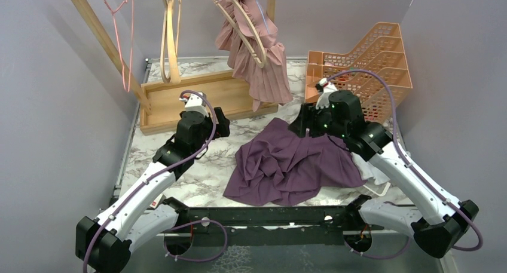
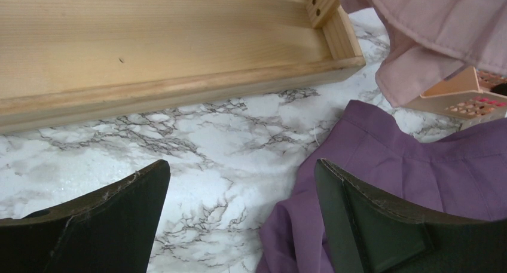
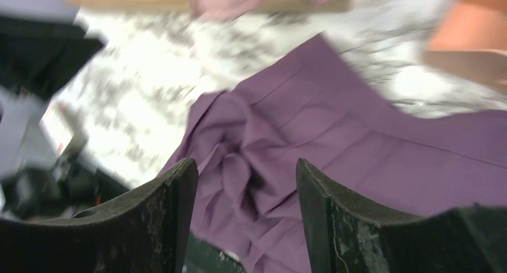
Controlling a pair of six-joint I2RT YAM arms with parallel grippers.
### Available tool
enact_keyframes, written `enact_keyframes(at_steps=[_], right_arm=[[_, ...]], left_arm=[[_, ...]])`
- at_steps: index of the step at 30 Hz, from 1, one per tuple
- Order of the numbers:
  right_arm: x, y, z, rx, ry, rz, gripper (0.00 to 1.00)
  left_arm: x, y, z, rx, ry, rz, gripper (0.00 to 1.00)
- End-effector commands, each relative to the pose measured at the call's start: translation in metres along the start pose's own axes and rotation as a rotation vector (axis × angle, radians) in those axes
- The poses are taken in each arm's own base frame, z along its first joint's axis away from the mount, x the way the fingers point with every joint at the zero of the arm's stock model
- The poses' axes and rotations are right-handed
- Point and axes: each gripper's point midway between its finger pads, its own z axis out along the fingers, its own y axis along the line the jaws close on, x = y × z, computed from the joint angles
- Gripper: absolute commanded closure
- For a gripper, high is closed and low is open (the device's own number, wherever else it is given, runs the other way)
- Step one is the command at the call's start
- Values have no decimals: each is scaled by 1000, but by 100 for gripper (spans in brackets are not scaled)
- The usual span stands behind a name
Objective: Place the skirt on the hanger
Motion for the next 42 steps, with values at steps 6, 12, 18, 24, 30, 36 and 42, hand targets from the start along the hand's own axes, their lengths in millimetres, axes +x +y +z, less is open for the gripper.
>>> enact_keyframes(at_steps=[6,12,18,24,30,36,42], right_arm=[[-16,-71,49,406,-42,77,30],[5,-60,127,255,-39,189,28],[15,-92,182,378,-54,228,15],[46,-119,210,475,25,195,16],[78,-111,195,429,54,142,65],[104,-39,167,51,19,146,97],[114,33,149,-225,-44,30,99]], left_arm=[[21,-23,5,134,70,-33,10],[28,-17,11,93,110,-23,11],[25,-16,13,82,108,-13,11],[26,-13,14,63,110,-16,11],[27,-15,16,74,121,-30,11],[37,-29,18,133,178,-131,12],[50,-53,13,233,270,-255,15]])
